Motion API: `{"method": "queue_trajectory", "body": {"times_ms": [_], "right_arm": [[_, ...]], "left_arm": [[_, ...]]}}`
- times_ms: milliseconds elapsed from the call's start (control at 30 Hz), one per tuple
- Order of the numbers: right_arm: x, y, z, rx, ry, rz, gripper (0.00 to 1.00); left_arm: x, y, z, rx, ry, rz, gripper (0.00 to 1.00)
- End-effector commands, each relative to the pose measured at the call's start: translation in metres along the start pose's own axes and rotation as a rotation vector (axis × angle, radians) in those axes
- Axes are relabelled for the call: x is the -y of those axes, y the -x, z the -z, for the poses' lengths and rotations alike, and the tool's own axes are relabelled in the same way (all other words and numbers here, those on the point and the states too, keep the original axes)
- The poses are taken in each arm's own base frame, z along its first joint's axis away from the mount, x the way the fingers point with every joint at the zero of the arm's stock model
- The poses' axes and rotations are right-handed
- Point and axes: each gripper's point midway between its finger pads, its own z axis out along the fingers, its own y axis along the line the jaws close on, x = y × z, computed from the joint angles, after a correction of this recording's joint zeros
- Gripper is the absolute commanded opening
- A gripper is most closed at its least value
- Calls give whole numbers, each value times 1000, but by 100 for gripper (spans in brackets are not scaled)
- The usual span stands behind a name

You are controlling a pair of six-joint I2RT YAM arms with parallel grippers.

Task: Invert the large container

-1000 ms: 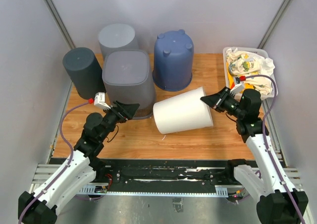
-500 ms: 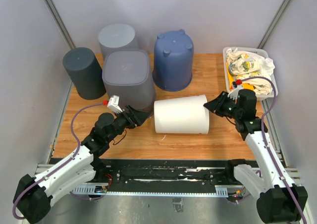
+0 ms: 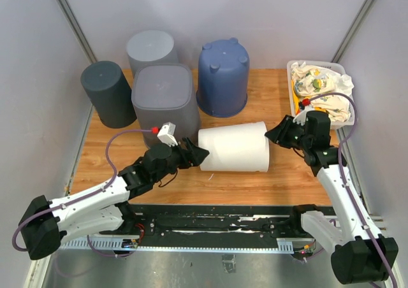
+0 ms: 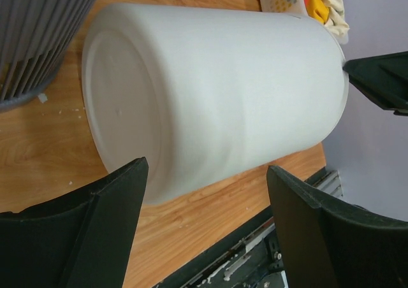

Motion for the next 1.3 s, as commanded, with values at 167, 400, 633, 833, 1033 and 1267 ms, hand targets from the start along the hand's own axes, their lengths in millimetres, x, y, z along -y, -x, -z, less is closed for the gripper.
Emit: {"method": "queue_trajectory", "body": {"times_ms": [167,400,633,833,1033,1267], "right_arm": [[-3,-7,10,-58,-67,92,27],[-11,-20,15,-76,-55,107,28],[-20,-27,15,-72,-47,93,35],[-17,-34,11,-73,-59,75,37],[-16,-37,10,-56,-64,53,42],[-22,-40,6,-42,-22,2,46]], "left_arm": [[9,8,-17,46,41,-13,80],[13,5,-28,40,47,-19,80],[23,5,-33,44,79,-45,79],[37,1,-35,49,103,-91,79],[47,3,-35,64,106,-110,78],[70,13,-27,101,96,-142,78]]}}
